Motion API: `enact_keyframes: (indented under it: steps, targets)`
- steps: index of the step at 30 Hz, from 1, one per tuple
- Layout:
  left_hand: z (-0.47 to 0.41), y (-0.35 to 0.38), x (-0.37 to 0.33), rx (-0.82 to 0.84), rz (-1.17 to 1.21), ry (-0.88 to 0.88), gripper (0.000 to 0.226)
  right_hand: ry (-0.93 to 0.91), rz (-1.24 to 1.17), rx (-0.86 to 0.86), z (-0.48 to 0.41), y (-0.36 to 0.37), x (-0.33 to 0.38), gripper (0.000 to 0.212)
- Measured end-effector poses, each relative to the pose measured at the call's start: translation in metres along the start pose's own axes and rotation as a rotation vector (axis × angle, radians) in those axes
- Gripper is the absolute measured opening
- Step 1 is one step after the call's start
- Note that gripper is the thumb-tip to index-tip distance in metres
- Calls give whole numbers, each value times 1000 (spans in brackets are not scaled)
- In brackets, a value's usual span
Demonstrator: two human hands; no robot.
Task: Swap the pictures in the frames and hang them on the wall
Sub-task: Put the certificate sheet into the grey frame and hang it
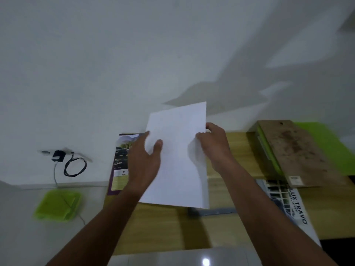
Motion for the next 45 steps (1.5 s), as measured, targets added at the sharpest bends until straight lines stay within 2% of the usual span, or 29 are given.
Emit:
enact_keyframes:
  steps: [4,9,12,16,20,27,32,34,37,41,45]
  targets:
    - [-13,24,0,273,76,-300,41,61,11,23,-6,-50,-25,34]
    - [-1,65,16,342,147,-372,52,48,110,-19,-20,-90,-79,37]
    - [1,93,31,281,16,-321,58,65,195,10,-27,-101,-120,34]
    - [6,128,33,227,-179,-202,61,106,322,87,-34,-111,-166,42]
    - [5,154,42,180,-265,-115,57,106,406,91,-38,-116,-197,33]
    - [1,172,51,129,-449,-109,51,26,554,124,-48,-118,-217,33]
    - [-2,178,61,51,-716,79,68,-177,851,298,-49,-118,-224,51]
    - [-3,181,66,128,-796,174,70,-302,920,455,-46,-118,-228,59]
    - [-6,183,79,282,-912,142,81,-336,1027,691,-43,-117,-239,73]
    - [-10,182,85,307,-928,133,81,-381,1112,749,-49,-115,-245,93]
    - [-14,183,83,296,-950,161,78,-382,1097,738,-51,-111,-248,81]
Point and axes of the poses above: each hand's wrist, its own z-axis away from the middle knuckle, its own y-axis out of the palm, x = y × z, the point moved 1 cm from there along -z, towards the middle knuckle, and after that the axes turned 15 degrees about -y, right-handed, at the moved point
